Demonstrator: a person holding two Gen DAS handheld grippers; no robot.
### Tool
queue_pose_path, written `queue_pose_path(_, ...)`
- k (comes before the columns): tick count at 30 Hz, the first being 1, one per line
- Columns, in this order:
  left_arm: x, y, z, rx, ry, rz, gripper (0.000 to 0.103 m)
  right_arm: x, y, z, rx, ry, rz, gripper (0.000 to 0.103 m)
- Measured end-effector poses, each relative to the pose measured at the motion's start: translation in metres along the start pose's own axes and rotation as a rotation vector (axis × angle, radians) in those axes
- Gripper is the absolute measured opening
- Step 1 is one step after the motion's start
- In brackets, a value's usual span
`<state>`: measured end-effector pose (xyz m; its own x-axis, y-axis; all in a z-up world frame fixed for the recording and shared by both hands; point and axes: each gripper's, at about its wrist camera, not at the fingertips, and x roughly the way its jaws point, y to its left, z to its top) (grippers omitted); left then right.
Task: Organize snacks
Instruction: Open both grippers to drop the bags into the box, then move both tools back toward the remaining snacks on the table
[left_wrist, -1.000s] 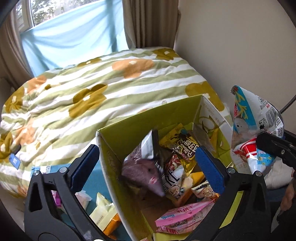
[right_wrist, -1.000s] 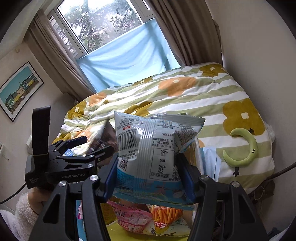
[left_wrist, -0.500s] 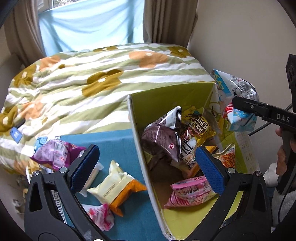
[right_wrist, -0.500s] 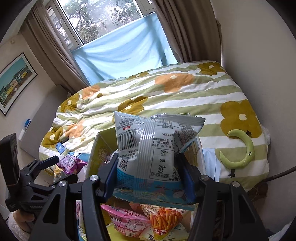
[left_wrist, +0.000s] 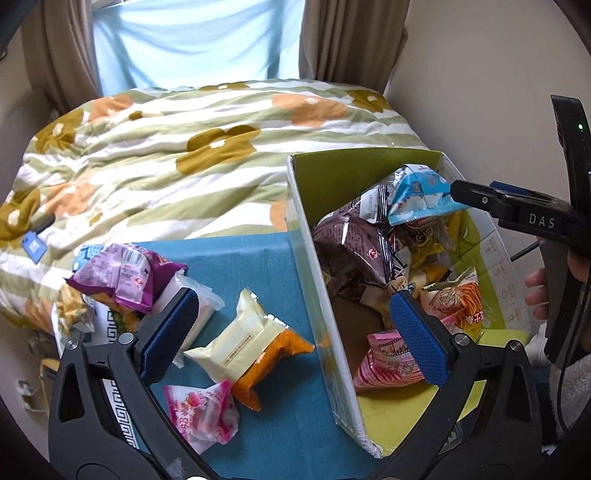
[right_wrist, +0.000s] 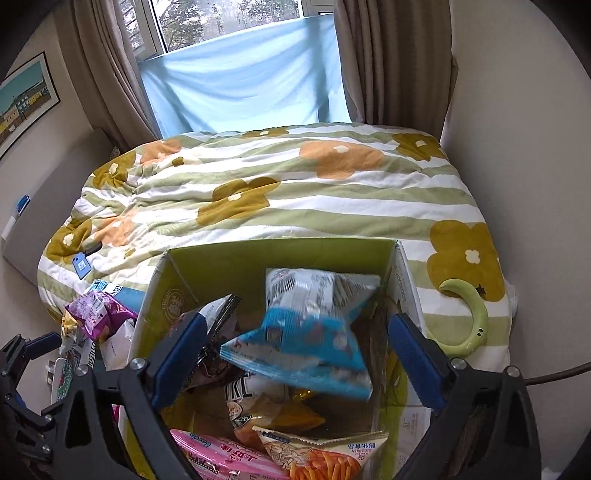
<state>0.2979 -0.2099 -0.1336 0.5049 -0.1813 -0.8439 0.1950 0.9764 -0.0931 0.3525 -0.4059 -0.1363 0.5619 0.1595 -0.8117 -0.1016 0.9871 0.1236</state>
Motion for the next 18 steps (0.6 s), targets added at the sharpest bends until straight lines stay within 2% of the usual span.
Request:
queue_pose_path(4,-0.008,-0.004,-0.004,0.0,-0.013,-0.007,0.102,-0.012,0.001,-0.014,0.02,0.011,0.03,0.098)
queue_pose_path(13,-0.061,-0.02,-0.014,0.012,-0.111,0.019,0.102,-0.075,0.008,-0.024,0.013,-0.09,0.026,0.098)
queue_pose_path(18,-0.101,-0.021,-0.03,-0.015,-0.176,0.051,0.102,-0.114,0.012,-0.034,0.001,-0.134,0.031,0.098)
